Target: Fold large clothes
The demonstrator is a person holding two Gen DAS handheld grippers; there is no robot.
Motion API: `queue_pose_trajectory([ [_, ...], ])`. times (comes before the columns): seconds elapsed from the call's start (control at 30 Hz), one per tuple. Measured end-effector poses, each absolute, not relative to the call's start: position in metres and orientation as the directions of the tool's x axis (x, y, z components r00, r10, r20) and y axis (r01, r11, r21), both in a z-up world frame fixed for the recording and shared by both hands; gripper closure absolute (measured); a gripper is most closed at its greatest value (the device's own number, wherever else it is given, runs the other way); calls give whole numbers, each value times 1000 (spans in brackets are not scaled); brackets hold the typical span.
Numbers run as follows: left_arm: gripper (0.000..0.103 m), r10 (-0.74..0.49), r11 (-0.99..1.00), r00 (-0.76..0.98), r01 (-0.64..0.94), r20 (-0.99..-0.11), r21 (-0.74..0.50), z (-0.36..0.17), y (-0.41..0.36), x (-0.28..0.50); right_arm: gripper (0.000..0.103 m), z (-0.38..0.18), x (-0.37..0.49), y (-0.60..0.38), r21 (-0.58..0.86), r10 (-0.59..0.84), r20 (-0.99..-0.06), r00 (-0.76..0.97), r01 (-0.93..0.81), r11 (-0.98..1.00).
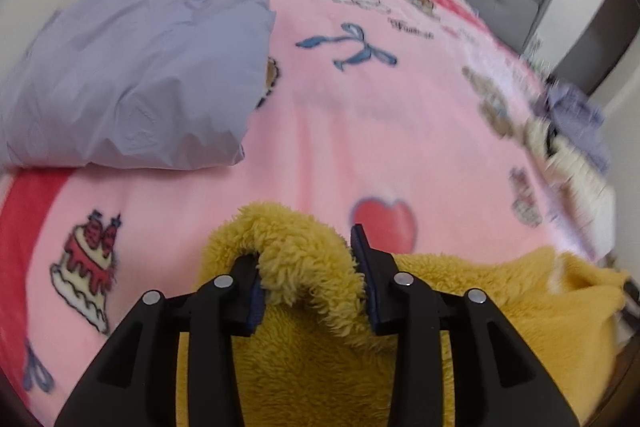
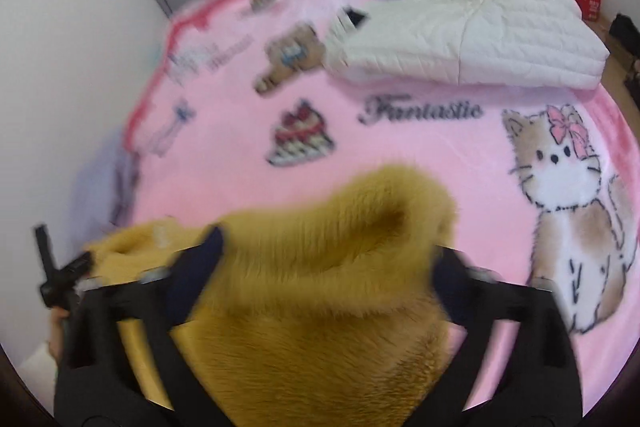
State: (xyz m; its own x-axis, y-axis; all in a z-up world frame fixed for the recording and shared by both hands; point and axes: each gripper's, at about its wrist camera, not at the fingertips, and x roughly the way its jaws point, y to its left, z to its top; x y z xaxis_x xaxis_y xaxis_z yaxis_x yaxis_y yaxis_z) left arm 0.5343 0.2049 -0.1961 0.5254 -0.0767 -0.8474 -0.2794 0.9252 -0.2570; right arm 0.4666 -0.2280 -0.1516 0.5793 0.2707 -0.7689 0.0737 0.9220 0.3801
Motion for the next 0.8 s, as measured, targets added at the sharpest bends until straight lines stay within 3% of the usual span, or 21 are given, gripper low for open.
queue_pose_trajectory([
  [0.1,55,-102,910,581,-274,-808,-312,-182,211,527,8,-129,454,-225,325,239,-746,622,26,945],
  [0.2,45,-103,934,627,-205,-772,-292,-168,207,521,8,-111,440,-218,266,226,-719,657,-40,963],
  [0.27,29,-125,950,644,-142,-755,-278,-160,202,519,8,-104,433,-209,216,211,-715,666,-77,973],
  [0.47,22,-163,958,628,-85,-761,-275,-151,201,519,8,-99,412,-178,114,188,-716,672,-153,982],
  [0.6,19,-203,956,598,-51,-775,-290,-145,205,514,8,-103,398,-164,137,220,-718,660,-176,975],
  [0.7,10,-239,953,573,-18,-784,-303,-141,212,509,8,-103,390,-155,143,242,-718,652,-203,969],
  [0.73,5,-213,961,582,-20,-785,-276,-138,215,506,8,-103,387,-153,146,250,-719,648,-211,967],
  [0.8,5,-174,973,615,-10,-769,-229,-129,223,500,8,-103,383,-148,146,253,-723,643,-215,966],
])
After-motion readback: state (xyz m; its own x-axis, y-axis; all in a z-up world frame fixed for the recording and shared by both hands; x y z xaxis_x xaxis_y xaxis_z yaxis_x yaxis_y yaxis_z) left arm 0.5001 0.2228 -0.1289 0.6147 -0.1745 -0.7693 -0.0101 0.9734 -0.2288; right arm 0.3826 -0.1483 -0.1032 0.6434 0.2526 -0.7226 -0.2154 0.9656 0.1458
